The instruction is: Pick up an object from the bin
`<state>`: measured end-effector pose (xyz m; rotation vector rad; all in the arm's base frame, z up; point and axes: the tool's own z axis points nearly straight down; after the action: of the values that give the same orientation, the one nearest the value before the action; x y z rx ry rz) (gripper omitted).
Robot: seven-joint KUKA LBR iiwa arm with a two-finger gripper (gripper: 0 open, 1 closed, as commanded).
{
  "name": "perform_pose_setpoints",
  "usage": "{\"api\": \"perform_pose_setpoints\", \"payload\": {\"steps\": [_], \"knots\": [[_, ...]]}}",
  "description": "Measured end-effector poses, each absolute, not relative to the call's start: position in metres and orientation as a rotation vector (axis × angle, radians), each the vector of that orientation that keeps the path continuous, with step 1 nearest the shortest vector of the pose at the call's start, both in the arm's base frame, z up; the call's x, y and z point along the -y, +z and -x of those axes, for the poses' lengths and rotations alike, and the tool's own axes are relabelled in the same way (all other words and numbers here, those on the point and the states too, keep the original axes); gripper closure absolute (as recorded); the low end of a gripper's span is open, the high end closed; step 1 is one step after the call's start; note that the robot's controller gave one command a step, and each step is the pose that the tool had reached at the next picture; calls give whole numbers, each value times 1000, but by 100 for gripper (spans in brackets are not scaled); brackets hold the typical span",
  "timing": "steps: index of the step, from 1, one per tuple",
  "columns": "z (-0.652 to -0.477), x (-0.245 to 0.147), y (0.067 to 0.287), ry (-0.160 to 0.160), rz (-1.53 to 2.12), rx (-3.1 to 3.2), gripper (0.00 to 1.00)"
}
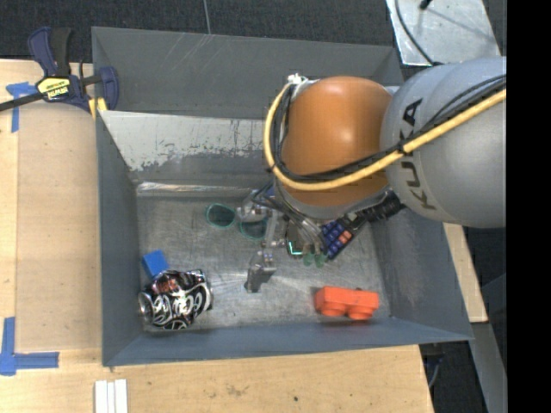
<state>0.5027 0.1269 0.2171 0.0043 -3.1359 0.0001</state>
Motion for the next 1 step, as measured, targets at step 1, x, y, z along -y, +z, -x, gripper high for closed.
{"api": "perform_pose_setpoints", "payload": {"steps": [1], "knots": [[-505,-126,221,-2,0,3144,0]]}}
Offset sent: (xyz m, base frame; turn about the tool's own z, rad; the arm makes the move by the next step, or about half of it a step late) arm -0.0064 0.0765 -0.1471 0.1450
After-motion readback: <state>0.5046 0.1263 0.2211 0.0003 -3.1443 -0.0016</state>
